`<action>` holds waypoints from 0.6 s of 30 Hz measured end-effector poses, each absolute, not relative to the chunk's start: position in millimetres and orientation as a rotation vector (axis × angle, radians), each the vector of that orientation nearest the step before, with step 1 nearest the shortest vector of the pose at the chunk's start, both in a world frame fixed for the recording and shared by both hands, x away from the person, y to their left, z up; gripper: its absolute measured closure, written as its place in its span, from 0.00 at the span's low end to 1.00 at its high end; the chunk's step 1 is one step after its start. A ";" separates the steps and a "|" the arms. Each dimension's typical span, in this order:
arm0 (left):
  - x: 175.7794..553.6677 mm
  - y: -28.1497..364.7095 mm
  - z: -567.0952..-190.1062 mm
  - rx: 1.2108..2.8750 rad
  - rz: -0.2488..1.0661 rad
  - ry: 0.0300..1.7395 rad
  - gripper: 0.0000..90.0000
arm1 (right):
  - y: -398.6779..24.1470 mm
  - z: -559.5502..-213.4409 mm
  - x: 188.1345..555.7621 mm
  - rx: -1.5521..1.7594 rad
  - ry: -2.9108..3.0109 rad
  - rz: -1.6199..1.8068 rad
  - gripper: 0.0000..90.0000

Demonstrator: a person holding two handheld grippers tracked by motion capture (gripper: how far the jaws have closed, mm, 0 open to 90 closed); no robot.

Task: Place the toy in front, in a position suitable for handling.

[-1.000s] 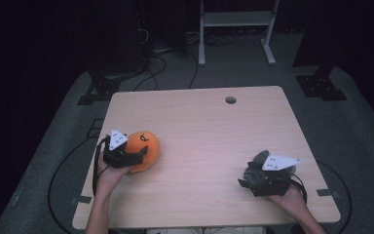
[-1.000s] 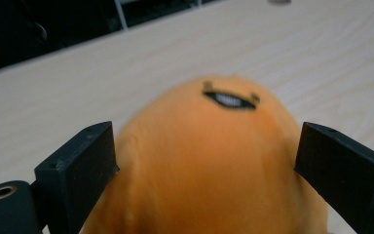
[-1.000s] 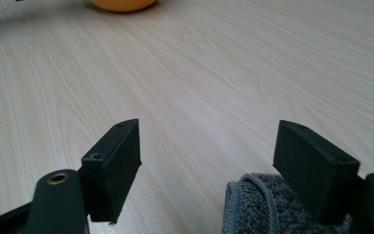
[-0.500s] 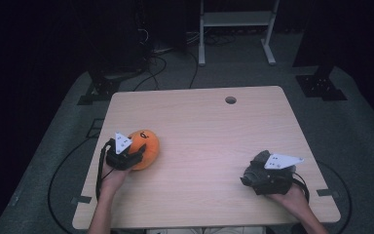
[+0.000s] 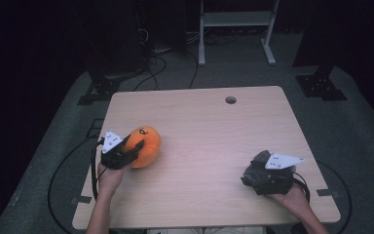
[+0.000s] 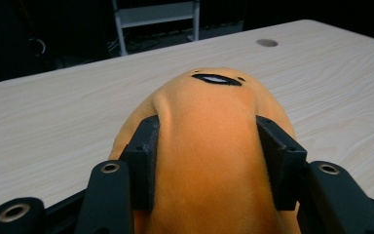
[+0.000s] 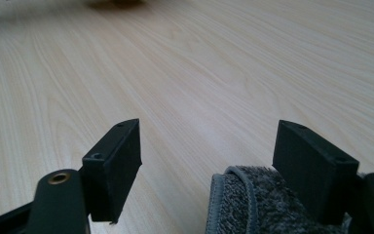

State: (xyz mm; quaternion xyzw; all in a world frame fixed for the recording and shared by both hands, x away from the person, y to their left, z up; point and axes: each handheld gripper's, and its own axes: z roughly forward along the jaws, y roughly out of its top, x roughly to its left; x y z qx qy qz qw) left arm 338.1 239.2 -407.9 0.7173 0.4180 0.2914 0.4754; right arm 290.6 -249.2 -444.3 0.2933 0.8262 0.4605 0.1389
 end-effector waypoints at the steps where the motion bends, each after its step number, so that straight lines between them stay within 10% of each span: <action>1: 338.1 239.2 -407.9 1.753 0.712 1.022 0.54 | -249.2 -444.3 290.6 0.848 2.388 1.331 0.28; 18: 321.6 166.9 -390.8 1.835 0.597 0.752 0.54 | -255.5 -443.2 292.6 0.869 2.363 1.335 0.28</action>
